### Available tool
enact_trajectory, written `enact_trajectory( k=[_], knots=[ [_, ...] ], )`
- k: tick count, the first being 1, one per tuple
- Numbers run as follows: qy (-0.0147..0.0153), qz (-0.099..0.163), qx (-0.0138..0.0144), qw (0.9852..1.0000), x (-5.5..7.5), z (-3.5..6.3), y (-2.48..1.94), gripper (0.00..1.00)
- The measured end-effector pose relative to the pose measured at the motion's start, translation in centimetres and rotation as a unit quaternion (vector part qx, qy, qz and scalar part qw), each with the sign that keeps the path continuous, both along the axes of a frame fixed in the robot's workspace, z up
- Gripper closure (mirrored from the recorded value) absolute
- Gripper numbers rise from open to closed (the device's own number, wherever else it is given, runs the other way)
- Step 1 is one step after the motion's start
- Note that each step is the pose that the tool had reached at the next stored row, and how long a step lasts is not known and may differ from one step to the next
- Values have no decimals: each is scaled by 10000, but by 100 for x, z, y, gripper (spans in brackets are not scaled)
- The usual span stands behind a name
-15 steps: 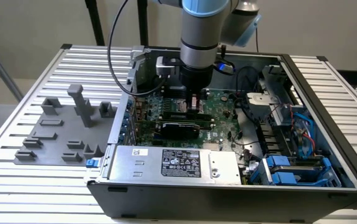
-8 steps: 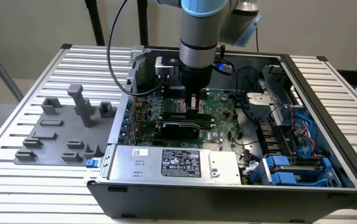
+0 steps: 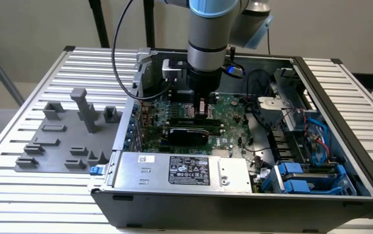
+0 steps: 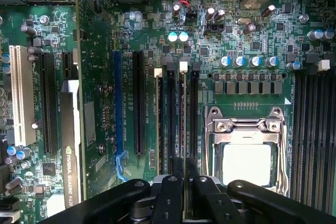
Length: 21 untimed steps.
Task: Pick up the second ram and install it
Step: 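Press down the second ram until it locks into place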
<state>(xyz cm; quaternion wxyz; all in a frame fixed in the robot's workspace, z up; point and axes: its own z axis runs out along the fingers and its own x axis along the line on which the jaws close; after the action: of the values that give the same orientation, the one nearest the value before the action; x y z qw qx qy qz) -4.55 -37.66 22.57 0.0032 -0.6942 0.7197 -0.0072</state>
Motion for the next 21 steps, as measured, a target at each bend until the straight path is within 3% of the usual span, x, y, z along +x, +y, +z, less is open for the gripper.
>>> enact_trajectory(
  k=[4,9,12,13,21],
  knots=[
    [-1,0,0,10000,0,22,-1,0],
    [-1,1,1,10000,-2,195,0,0],
    [-2,1,1,10000,-6,218,0,0],
    [-2,1,2,10000,-6,218,0,100],
    [-1,1,1,10000,-6,223,0,100]
  ],
)
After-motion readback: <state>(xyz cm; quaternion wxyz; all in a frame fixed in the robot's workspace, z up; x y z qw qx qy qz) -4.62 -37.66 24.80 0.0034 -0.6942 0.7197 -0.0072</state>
